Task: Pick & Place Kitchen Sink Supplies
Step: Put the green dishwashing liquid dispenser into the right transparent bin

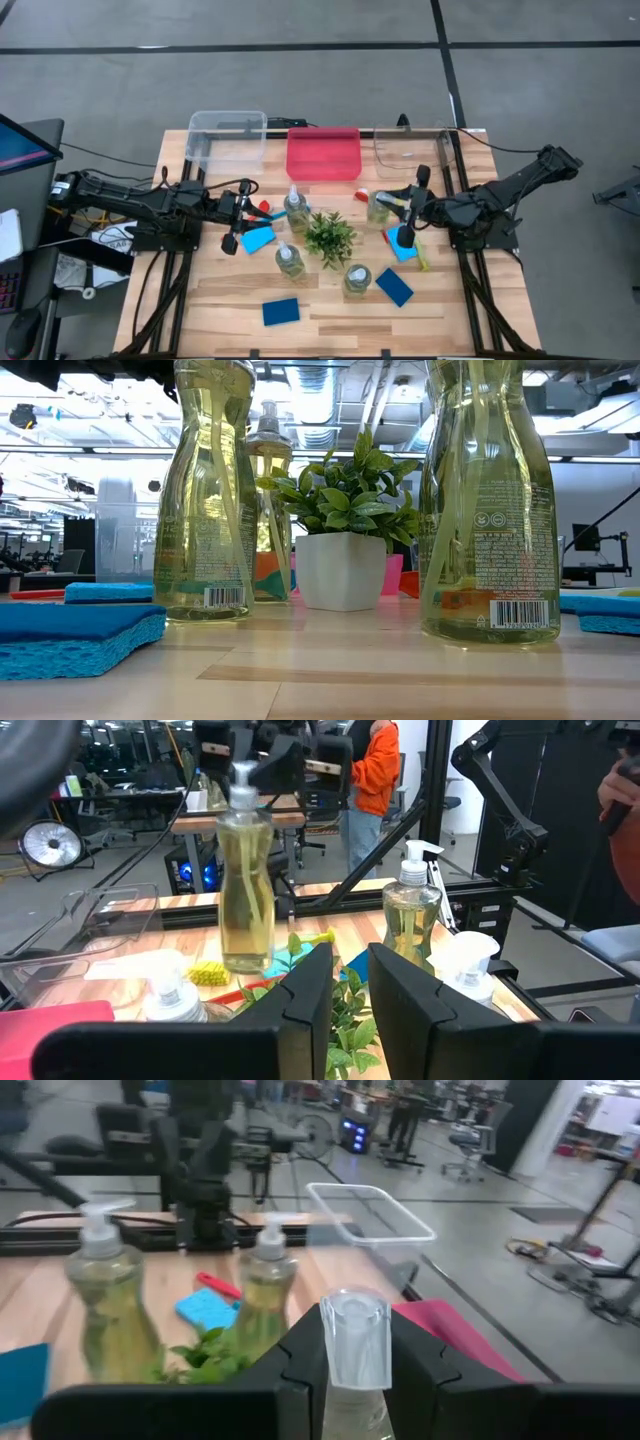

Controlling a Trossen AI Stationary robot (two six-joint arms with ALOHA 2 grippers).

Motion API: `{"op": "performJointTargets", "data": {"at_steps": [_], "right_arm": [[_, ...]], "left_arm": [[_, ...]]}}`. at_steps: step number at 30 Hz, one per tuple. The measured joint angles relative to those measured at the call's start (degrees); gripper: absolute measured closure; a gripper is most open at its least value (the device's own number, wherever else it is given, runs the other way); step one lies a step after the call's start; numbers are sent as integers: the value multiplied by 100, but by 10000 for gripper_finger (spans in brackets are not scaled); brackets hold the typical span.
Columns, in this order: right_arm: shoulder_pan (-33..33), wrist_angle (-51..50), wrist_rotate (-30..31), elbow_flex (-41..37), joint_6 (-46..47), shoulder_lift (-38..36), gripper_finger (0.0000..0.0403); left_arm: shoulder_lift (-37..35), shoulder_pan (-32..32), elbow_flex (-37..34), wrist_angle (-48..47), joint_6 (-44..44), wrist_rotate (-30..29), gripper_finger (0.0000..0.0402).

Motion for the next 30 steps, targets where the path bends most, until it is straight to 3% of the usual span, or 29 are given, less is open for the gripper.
{"op": "performJointTargets", "data": {"at_steps": [15,30], "right_arm": [[-48,-535,1542,660,-304,0,337],[-1331,-550,2069,664,-450,0,337]], "left_arm": [[0,0,0,2,0,0,334],[0,0,0,3,0,0,334]]}}
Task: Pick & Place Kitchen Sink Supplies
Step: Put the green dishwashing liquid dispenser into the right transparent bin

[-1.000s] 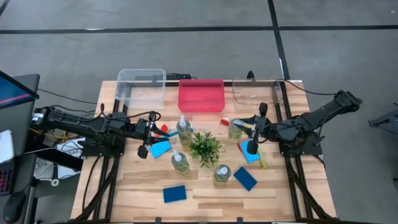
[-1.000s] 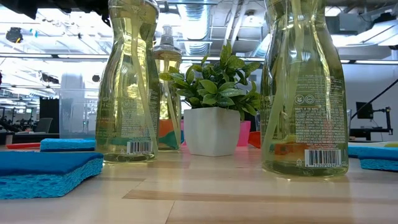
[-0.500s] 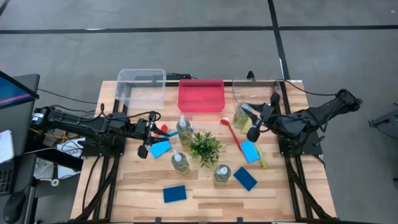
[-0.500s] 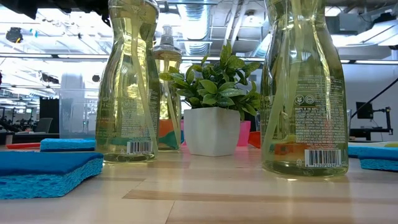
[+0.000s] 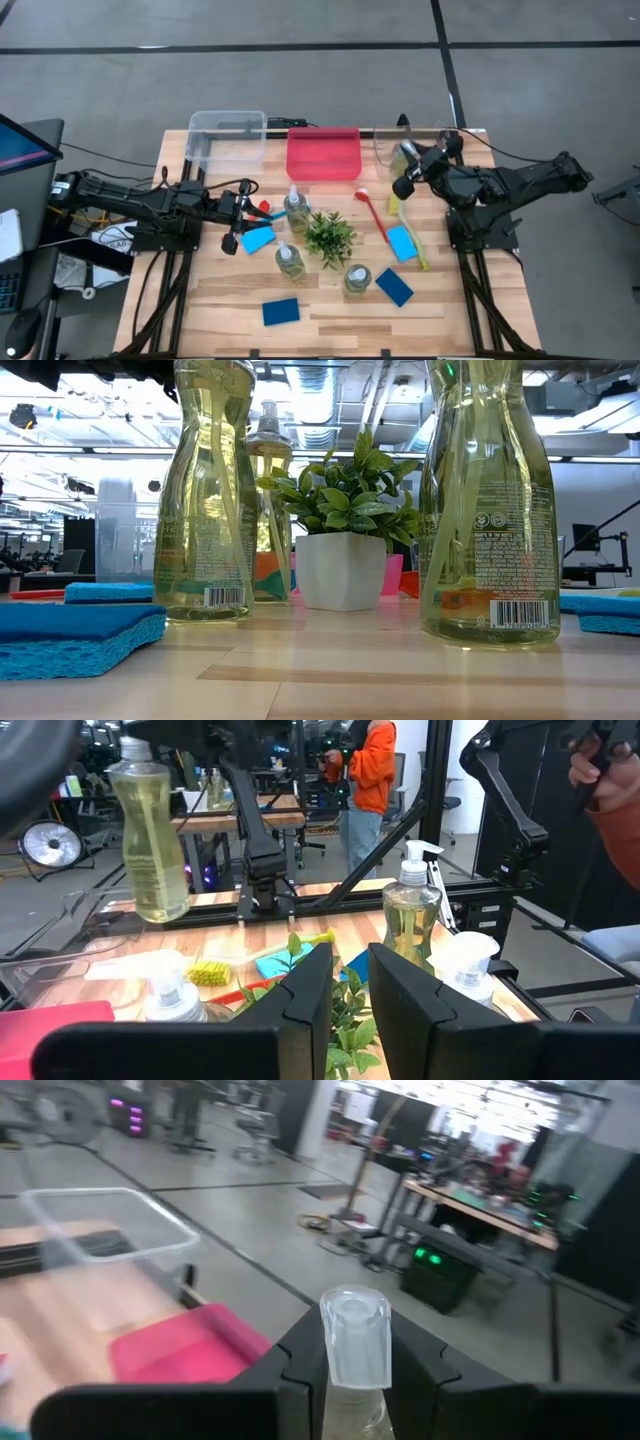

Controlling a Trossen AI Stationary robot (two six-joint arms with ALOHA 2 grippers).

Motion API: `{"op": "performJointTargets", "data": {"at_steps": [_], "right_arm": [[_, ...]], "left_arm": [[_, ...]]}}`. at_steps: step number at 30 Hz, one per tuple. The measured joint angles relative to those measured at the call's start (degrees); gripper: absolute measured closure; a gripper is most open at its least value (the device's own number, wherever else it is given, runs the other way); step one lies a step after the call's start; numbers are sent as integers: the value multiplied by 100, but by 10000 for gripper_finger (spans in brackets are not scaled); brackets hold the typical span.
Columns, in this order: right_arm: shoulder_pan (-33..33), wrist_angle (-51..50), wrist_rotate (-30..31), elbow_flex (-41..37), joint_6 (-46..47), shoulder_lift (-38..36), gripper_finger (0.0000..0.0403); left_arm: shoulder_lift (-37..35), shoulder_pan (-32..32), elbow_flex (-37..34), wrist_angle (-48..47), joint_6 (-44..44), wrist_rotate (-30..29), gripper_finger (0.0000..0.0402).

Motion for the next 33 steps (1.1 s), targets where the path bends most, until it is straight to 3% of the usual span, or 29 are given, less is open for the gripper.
{"op": "performJointTargets", "data": {"at_steps": [12,33], "right_arm": [[-842,6,-27,0,13,7,337],[-931,-1,-165,-2,76,11,337]], "left_arm": [[0,0,0,1,0,0,334],[0,0,0,1,0,0,334]]}}
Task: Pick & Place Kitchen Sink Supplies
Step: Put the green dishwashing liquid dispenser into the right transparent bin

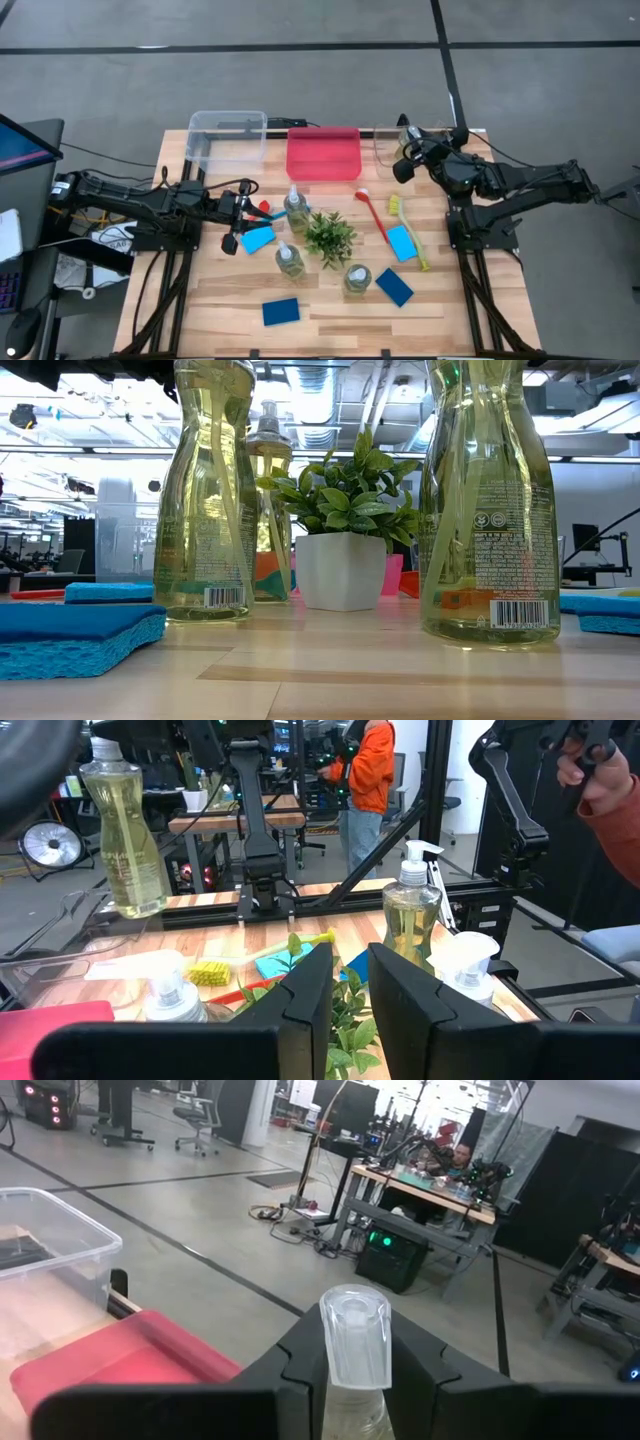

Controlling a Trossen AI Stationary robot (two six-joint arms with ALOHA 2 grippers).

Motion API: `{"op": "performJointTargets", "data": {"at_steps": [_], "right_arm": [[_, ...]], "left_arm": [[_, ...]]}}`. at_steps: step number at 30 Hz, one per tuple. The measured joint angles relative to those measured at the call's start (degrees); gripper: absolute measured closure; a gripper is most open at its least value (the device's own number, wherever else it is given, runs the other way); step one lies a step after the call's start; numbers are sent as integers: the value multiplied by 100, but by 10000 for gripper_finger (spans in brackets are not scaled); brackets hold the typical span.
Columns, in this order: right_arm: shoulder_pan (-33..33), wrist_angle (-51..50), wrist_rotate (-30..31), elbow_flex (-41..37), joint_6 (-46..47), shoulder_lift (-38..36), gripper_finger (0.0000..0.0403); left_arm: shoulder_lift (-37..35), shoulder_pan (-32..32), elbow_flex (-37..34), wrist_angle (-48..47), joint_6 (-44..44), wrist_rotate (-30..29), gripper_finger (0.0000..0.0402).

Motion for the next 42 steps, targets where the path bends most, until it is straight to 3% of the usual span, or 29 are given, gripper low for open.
{"op": "performJointTargets", "data": {"at_steps": [19,28,42], "right_arm": [[-1523,310,-6,-2,612,714,337],[-2247,1208,-887,-2,614,1172,337],[-2749,1374,-1052,-2,587,1805,337]], "left_arm": [[0,0,0,2,2,0,334],[0,0,0,2,2,0,334],[0,0,0,2,2,0,334]]}}
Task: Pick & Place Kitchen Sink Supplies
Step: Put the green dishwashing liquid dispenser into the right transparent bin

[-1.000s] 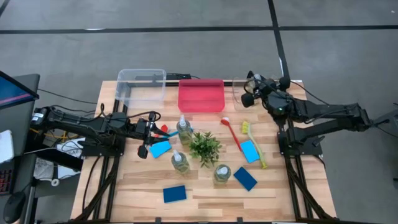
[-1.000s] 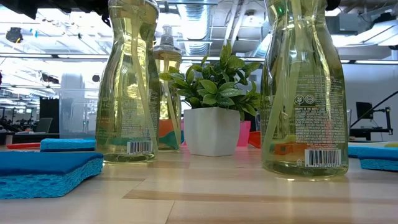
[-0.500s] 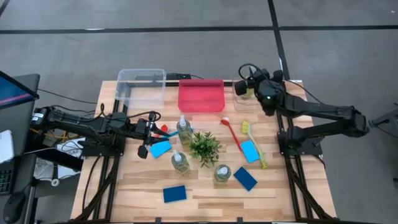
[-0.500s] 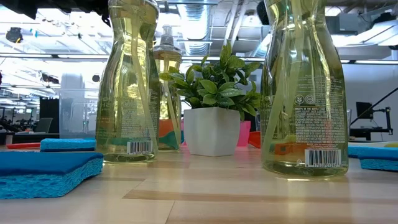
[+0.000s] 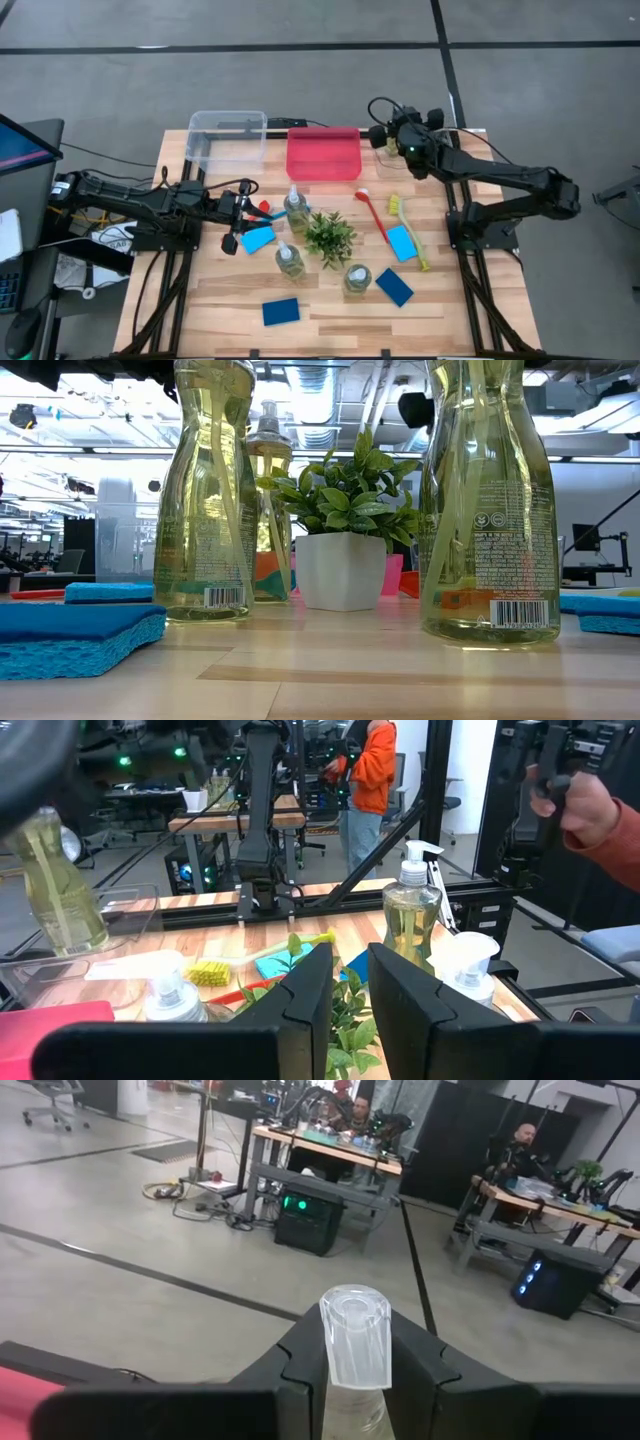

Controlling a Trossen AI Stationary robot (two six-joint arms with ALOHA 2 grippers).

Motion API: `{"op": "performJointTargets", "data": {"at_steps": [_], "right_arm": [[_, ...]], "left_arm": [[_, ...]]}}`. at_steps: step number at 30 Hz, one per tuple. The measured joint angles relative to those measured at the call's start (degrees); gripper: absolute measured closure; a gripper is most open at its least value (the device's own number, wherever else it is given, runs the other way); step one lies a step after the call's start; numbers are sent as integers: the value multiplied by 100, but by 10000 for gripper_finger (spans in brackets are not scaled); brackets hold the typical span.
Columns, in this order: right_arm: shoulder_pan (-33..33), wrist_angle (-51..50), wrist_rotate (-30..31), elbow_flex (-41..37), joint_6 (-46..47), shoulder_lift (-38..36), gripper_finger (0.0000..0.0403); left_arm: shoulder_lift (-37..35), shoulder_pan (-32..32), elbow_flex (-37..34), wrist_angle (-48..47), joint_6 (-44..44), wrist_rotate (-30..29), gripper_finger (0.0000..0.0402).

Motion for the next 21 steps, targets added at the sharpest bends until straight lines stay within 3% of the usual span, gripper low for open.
{"op": "performJointTargets", "data": {"at_steps": [9,21], "right_arm": [[-260,-18,-20,0,23,308,337],[-497,13,-488,0,323,682,337]], "left_arm": [[0,0,0,-2,0,0,334],[2,0,0,-2,0,0,334]]}}
